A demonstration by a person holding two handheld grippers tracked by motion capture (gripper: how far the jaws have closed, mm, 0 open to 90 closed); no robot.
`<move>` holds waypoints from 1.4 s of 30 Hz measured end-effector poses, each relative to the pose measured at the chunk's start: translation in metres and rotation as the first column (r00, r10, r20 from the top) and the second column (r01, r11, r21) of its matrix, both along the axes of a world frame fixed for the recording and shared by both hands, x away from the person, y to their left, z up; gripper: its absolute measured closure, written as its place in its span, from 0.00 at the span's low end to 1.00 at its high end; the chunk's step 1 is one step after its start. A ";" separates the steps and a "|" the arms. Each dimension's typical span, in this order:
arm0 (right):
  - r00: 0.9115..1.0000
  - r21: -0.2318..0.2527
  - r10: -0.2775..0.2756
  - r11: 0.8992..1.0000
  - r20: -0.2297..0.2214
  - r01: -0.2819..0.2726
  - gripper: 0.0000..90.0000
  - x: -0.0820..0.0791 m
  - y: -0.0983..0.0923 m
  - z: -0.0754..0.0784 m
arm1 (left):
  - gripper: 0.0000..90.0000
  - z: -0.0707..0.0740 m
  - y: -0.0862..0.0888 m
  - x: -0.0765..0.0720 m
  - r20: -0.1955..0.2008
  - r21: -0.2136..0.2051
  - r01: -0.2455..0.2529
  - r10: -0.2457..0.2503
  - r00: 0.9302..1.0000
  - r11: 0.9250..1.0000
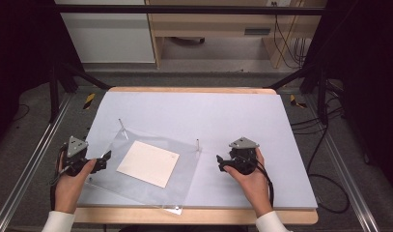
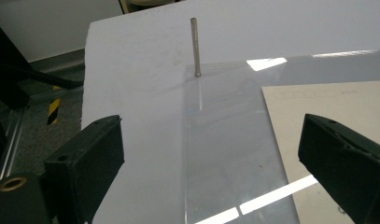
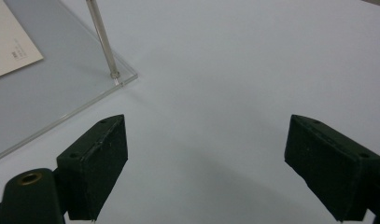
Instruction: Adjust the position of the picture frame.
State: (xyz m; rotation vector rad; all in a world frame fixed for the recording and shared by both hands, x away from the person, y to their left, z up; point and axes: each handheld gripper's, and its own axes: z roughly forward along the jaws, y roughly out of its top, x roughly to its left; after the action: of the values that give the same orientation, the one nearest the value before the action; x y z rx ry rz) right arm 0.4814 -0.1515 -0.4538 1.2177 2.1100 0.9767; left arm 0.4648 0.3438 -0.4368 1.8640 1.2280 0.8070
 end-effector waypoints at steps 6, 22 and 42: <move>1.000 0.003 0.012 1.000 0.003 -0.012 0.16 -0.002 0.007 0.000 | 0.07 -0.003 -0.009 0.001 0.003 0.020 0.027 -0.028 1.000 0.999; 0.997 -0.029 0.062 0.998 0.051 -0.060 0.44 -0.008 0.024 0.008 | 0.09 -0.003 -0.015 0.002 0.034 0.046 0.037 -0.039 0.999 0.998; 0.960 -0.096 0.273 0.956 -0.063 -0.278 0.74 0.041 0.071 0.008 | 0.14 -0.005 -0.018 0.002 -0.001 0.036 0.063 -0.063 0.998 0.997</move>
State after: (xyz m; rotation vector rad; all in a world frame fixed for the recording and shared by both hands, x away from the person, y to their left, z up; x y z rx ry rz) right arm 0.5224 -0.0808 -0.4456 0.9214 2.3839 0.9462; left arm 0.4667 0.3256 -0.4414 1.9218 1.1552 0.8002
